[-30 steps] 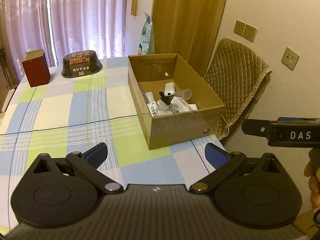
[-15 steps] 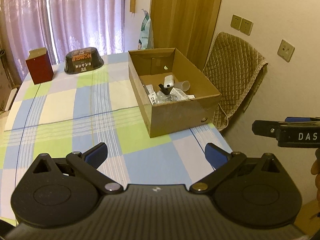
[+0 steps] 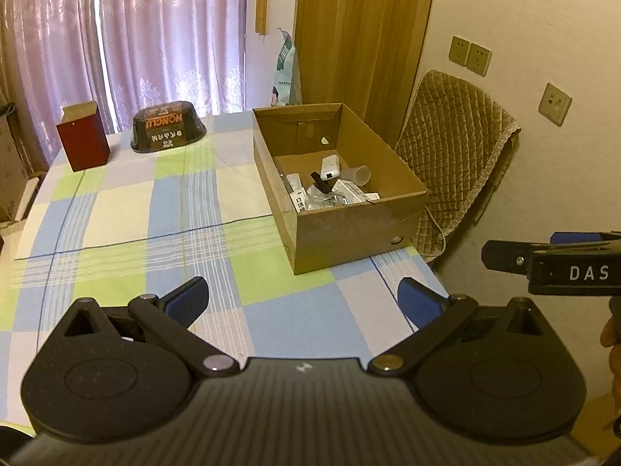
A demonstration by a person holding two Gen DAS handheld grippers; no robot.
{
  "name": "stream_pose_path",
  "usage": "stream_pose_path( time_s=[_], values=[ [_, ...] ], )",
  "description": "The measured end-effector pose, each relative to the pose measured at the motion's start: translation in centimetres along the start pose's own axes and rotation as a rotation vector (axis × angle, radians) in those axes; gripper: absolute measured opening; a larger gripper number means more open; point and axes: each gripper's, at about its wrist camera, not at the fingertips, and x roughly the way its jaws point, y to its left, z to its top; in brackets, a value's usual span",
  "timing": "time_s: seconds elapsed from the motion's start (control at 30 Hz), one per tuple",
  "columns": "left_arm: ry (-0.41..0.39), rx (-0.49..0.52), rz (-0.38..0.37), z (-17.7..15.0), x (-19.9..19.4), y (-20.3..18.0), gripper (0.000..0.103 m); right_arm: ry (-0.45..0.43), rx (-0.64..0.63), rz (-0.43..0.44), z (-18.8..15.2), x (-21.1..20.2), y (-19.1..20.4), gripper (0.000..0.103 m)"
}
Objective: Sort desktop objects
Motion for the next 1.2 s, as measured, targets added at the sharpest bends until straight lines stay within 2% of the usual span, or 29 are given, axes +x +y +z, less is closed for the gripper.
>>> stream_pose_path(
  time_s=[1.2],
  values=[
    [-0.001,0.001,-0.008,-0.48,0.58,0.24,0.102,0.015,0.016,0.002,-0.68,0.58,-0.04,0.103]
  ],
)
